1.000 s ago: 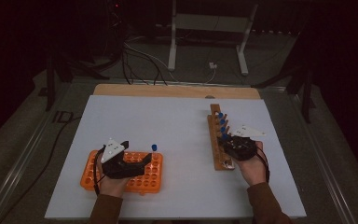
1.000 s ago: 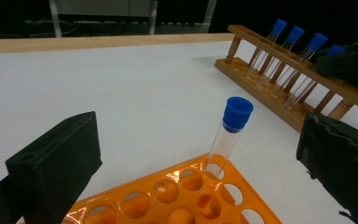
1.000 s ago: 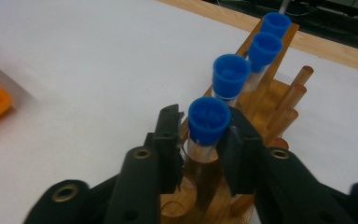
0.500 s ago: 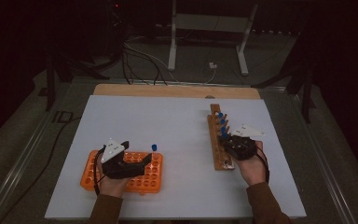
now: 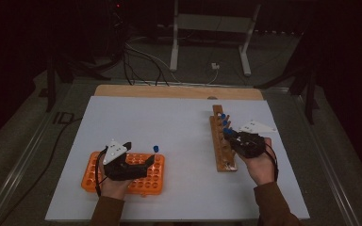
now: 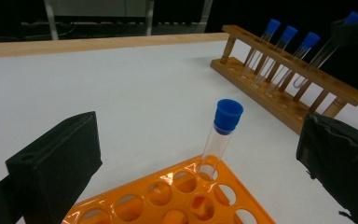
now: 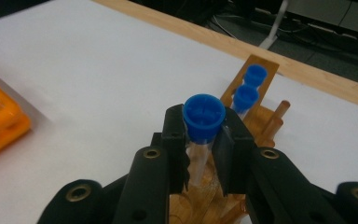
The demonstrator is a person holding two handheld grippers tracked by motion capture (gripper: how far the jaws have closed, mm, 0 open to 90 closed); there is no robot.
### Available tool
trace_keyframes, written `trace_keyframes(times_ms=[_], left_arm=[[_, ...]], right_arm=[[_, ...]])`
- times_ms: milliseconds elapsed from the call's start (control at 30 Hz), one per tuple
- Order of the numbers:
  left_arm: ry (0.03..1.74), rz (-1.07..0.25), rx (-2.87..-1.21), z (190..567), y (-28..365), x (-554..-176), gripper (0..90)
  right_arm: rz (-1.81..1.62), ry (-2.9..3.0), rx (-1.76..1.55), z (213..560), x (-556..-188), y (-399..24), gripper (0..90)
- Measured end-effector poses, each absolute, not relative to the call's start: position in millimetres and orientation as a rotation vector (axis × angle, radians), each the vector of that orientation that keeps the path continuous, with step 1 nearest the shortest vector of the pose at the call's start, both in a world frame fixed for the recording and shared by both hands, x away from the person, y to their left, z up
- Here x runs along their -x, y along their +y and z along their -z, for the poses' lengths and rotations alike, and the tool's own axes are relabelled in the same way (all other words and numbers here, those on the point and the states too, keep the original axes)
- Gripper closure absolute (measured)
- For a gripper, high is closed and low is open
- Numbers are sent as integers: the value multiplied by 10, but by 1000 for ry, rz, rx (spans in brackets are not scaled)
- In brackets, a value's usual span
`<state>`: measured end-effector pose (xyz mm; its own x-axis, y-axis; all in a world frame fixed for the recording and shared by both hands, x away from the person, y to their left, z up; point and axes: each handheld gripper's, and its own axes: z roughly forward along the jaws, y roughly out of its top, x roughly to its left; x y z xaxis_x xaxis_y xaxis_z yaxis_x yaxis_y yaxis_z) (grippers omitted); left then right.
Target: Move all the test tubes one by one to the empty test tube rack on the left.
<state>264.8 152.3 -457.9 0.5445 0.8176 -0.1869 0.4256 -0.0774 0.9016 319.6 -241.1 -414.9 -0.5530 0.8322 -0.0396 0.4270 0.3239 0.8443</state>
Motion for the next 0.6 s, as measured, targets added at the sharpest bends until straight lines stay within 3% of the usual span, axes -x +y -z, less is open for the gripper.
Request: trace_keyframes(times_ms=[600], left_arm=[[939,-461,-1710,4314,1318,-2595,9]], right_arm=[[-1204,2142,-1034,3775,-3132,-2365,764]])
